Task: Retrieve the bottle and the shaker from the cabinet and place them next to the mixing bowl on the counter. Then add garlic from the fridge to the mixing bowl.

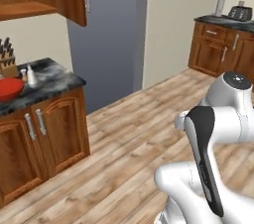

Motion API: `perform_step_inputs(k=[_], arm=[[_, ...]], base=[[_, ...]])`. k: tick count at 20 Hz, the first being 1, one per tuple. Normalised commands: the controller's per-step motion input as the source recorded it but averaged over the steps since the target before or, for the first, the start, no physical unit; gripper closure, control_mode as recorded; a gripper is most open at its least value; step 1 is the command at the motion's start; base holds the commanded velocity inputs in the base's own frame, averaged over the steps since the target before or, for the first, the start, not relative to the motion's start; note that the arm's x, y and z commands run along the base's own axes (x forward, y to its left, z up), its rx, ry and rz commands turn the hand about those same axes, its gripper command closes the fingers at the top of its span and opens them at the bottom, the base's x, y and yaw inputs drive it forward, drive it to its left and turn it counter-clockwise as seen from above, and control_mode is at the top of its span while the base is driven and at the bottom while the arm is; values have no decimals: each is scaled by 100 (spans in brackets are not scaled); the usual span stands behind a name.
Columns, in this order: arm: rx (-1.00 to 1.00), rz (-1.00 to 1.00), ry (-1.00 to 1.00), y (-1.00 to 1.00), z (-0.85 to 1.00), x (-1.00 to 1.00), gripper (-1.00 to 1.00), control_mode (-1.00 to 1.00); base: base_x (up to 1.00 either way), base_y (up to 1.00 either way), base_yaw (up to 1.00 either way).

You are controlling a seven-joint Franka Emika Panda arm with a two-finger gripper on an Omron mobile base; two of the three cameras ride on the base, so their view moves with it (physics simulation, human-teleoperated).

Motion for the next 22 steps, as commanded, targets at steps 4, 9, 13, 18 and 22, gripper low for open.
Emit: perform_step_inputs(k=[4,9,13,18,22], arm=[[0,0,0,0,0,0,-100,100],[0,0,0,0,0,0,-100,100],[0,0,0,0,0,0,-100,100],[0,0,0,0,0,0,-100,100],[0,0,0,0,0,0,-100,100]], base=[[2,1,-38],[0,0,-40],[0,6,-43],[0,47,-48],[0,53,-50]])
